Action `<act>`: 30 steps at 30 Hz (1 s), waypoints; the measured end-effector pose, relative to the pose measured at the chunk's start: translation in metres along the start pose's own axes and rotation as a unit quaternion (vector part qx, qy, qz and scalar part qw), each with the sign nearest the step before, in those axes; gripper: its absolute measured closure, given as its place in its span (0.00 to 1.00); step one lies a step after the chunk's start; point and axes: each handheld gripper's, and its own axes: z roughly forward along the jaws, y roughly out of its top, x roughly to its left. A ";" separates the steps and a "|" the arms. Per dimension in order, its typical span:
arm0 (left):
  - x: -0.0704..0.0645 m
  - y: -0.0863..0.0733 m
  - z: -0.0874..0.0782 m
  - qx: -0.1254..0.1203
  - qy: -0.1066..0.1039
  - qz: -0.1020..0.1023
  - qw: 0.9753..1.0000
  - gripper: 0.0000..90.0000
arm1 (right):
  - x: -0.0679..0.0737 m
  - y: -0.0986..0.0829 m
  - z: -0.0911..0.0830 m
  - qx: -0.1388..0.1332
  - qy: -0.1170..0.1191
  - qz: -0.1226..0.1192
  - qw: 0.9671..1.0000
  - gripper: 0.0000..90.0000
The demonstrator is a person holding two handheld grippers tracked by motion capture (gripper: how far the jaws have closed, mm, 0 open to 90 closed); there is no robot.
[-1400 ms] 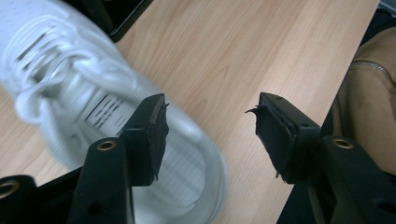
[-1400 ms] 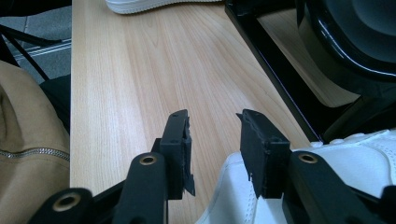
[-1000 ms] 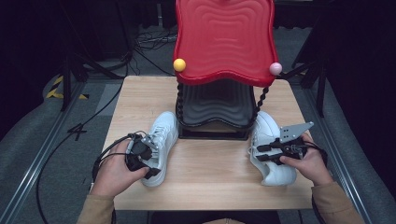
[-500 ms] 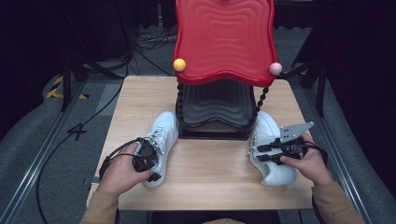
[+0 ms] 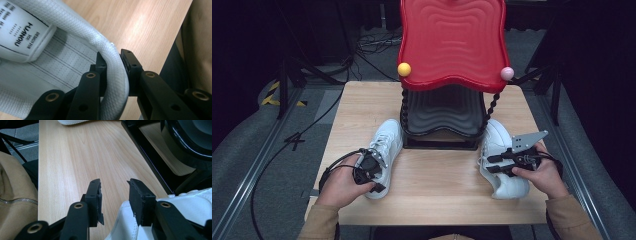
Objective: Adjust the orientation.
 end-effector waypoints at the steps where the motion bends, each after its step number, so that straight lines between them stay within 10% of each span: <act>1: -0.001 0.000 -0.001 -0.004 0.001 -0.001 1.000 0.87 | 0.000 0.000 0.000 0.000 0.000 -0.001 1.000 0.70; 30: -0.012 0.011 -0.041 -0.064 0.052 -0.079 0.993 0.82 | 0.001 0.000 -0.004 -0.005 -0.004 0.000 1.000 0.70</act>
